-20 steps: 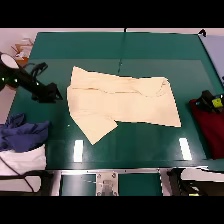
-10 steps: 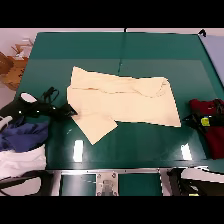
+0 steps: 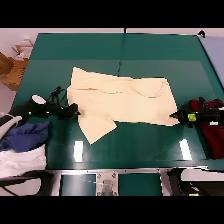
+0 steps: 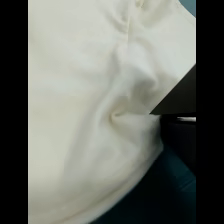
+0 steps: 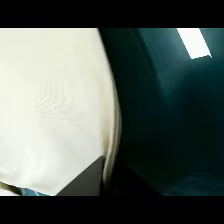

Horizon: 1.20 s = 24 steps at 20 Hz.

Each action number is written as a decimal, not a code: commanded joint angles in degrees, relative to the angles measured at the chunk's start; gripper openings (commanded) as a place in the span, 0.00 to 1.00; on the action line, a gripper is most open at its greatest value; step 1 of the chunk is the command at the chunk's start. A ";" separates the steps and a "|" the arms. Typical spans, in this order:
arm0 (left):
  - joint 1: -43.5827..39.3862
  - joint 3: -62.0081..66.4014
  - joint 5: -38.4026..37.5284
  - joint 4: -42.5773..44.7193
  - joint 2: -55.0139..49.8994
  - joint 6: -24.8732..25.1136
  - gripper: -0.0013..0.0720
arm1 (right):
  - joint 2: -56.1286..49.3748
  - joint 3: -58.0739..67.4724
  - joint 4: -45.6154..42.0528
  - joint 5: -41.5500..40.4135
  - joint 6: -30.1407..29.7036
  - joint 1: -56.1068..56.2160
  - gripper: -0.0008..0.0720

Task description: Fold the shirts.

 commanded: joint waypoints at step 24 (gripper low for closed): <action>-0.07 80.91 -15.91 12.20 32.26 2.34 0.05 | 46.27 58.25 15.47 -4.52 10.36 0.92 0.03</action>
